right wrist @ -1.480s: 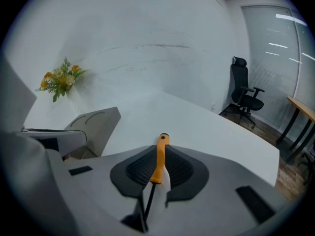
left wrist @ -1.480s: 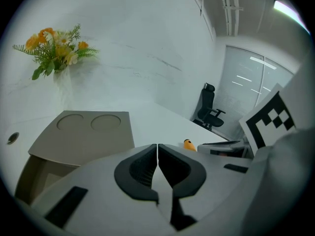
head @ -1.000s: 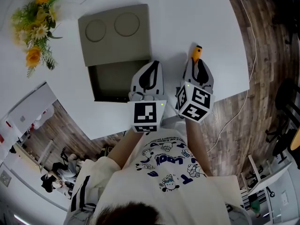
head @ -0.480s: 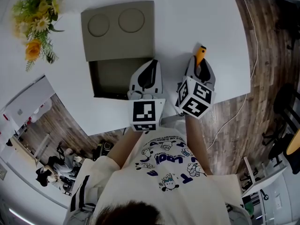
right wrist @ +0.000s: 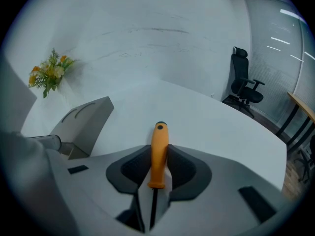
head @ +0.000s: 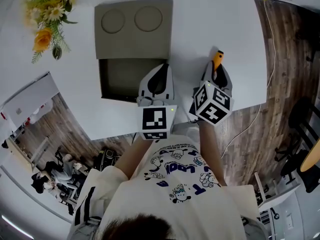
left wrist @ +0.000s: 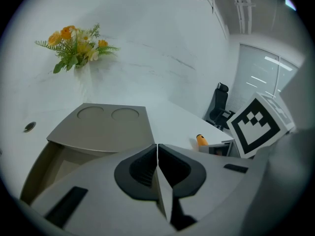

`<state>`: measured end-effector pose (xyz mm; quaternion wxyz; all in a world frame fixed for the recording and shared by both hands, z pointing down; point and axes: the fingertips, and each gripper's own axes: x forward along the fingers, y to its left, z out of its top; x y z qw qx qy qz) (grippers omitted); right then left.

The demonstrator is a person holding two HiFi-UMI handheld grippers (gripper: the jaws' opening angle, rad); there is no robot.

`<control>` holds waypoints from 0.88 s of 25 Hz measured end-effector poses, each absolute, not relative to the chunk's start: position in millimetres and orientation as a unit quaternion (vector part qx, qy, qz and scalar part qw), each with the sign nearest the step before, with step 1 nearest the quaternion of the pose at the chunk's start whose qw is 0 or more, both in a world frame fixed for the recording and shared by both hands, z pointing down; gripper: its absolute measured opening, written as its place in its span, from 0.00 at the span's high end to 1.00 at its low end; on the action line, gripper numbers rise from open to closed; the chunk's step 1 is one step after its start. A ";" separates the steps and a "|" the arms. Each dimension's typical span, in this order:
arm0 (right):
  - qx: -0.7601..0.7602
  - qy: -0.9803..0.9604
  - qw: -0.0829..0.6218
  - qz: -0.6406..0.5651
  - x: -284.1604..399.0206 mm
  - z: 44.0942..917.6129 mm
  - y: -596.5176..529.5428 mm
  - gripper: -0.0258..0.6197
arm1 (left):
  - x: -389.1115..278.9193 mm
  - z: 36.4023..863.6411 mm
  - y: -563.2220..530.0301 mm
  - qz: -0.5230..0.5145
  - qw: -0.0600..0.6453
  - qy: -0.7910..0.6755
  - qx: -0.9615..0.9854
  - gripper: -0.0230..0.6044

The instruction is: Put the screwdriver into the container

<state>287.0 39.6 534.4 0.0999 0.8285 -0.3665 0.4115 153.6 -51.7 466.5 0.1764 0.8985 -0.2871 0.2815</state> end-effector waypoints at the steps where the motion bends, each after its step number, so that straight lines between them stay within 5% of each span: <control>1: 0.829 -0.369 0.097 0.410 286.9 532.3 39.3 0.78 | 152.0 465.0 -52.4 0.279 0.177 -0.290 0.899 0.93; 22: 0.820 -0.486 0.112 0.279 236.3 446.9 -0.2 0.78 | 91.4 423.1 -65.2 0.219 0.177 -0.349 0.894 0.93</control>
